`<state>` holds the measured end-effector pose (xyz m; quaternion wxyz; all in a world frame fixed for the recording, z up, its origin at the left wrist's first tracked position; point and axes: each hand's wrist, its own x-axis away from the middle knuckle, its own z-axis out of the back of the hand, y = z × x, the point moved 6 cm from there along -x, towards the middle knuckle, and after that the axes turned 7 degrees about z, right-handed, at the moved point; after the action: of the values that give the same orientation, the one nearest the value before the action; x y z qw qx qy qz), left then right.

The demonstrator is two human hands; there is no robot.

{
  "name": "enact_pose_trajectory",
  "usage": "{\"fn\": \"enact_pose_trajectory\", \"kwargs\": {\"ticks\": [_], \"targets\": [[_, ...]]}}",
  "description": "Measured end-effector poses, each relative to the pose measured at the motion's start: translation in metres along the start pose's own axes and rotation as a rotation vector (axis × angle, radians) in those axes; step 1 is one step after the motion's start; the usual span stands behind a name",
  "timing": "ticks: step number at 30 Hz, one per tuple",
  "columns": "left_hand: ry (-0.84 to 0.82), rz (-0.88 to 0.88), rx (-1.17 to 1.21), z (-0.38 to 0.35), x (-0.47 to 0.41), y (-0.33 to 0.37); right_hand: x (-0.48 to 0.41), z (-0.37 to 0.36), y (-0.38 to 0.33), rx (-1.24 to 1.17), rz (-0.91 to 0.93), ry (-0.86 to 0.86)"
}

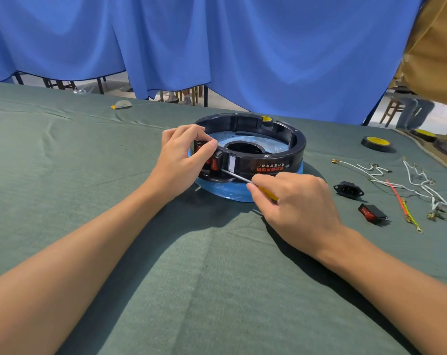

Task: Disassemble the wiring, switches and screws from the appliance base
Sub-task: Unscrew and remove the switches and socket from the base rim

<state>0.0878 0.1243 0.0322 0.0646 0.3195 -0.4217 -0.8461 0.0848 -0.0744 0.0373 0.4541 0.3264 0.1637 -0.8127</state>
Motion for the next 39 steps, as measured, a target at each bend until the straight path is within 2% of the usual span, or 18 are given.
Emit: {"fn": "enact_pose_trajectory", "kwargs": {"ticks": [7,12,17,22,26,31,36,39], "targets": [[-0.067,0.014,0.034,-0.003,-0.001,-0.001,-0.018,-0.001,0.002,-0.079,0.005,-0.064],[-0.076,0.033,0.097,-0.004,-0.003,-0.005,-0.021,-0.004,0.010,-0.248,-0.083,-0.051],[-0.074,0.061,0.124,-0.003,-0.005,-0.006,-0.021,-0.020,0.026,-0.517,-0.246,-0.156],[-0.107,0.072,0.183,-0.003,-0.007,-0.008,-0.018,-0.020,0.017,-0.455,-0.183,-0.130],[-0.126,0.057,0.203,-0.002,-0.007,-0.010,-0.008,-0.006,0.015,-0.379,-0.096,0.014],[-0.139,0.041,0.206,-0.002,-0.009,-0.015,-0.009,0.015,0.016,-0.401,-0.110,0.177],[-0.139,0.014,0.205,-0.002,-0.010,-0.016,-0.018,0.007,0.008,-0.297,-0.172,0.060],[-0.137,0.018,0.196,-0.001,-0.011,-0.017,-0.024,0.008,-0.001,-0.280,-0.117,0.014]]}}
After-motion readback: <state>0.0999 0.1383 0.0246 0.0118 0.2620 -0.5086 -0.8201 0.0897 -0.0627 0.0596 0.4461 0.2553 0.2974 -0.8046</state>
